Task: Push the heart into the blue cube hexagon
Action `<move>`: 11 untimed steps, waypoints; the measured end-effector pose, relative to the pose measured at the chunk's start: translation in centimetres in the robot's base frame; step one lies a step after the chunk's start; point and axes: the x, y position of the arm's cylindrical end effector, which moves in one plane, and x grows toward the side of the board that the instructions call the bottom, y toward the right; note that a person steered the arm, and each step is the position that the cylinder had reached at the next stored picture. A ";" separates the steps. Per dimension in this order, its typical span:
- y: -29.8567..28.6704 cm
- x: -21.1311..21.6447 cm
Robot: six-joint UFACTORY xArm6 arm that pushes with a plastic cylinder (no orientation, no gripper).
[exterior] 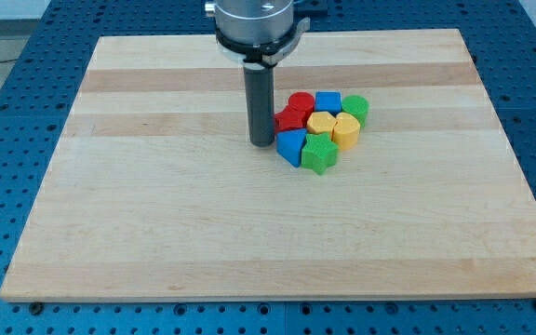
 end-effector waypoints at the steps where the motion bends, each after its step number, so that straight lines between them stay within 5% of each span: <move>1: -0.3 2.9; 3: 1.5 8.0; 6: 14.0 4.8; 7: 14.0 1.8; 11: 12.2 0.7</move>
